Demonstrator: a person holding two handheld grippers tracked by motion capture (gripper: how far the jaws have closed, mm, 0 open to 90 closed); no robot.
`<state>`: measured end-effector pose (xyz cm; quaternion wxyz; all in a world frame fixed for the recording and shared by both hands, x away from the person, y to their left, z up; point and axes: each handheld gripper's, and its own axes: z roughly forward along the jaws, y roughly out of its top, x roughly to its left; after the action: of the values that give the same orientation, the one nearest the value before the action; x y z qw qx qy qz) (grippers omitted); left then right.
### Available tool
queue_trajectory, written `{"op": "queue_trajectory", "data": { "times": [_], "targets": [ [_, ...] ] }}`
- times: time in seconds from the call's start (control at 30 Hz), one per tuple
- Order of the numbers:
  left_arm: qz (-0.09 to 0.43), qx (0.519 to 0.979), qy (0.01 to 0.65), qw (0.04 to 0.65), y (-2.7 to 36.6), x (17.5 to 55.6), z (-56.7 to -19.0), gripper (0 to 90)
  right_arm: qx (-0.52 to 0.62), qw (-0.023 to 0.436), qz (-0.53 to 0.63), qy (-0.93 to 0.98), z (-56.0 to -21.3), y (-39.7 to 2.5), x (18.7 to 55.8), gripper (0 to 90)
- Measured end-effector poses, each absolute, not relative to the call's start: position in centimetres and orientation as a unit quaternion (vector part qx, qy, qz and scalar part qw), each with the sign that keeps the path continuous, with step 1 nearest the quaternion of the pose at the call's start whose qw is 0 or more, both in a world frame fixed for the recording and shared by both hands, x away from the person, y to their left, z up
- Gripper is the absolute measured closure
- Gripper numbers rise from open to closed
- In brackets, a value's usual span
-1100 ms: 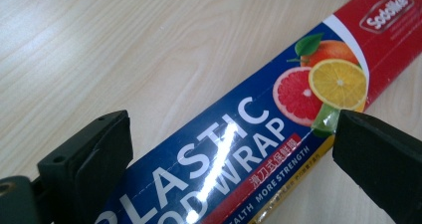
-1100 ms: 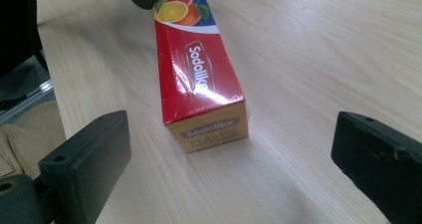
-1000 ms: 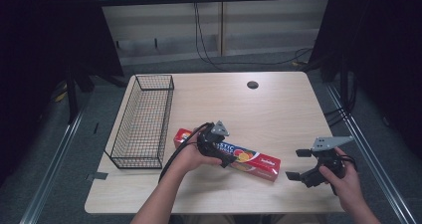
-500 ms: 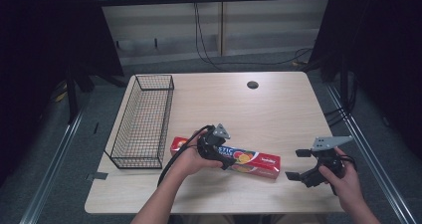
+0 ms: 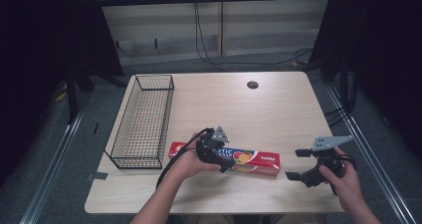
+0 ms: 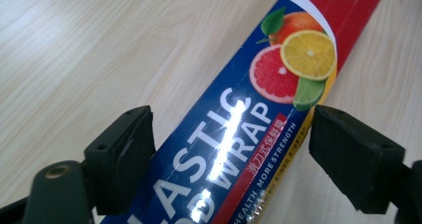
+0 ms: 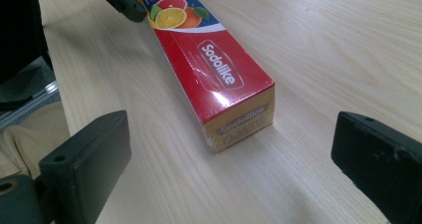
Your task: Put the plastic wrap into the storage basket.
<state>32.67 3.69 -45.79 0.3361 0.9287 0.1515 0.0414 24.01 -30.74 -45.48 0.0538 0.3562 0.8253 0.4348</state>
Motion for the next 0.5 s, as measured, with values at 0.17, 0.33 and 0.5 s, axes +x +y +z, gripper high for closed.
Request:
{"op": "queue_trajectory", "data": {
  "times": [0.17, 0.33, 0.5],
  "targets": [
    [0.031, 0.933, 0.158, 0.322, 3.04, 32.84, -45.80, 15.4, 0.357, 0.052, 0.436, 0.824, -45.49, -30.83, 24.07, 2.4],
    [0.033, 0.939, 0.159, 0.302, 2.92, 32.62, -45.36, 21.5, 0.356, 0.051, 0.434, 0.826, -45.59, -30.73, 24.16, 2.4],
    [0.050, 0.930, 0.230, 0.283, 3.11, 33.16, -45.04, 28.7, 0.357, 0.050, 0.435, 0.825, -45.55, -30.75, 24.05, 2.3]
  ]
}}
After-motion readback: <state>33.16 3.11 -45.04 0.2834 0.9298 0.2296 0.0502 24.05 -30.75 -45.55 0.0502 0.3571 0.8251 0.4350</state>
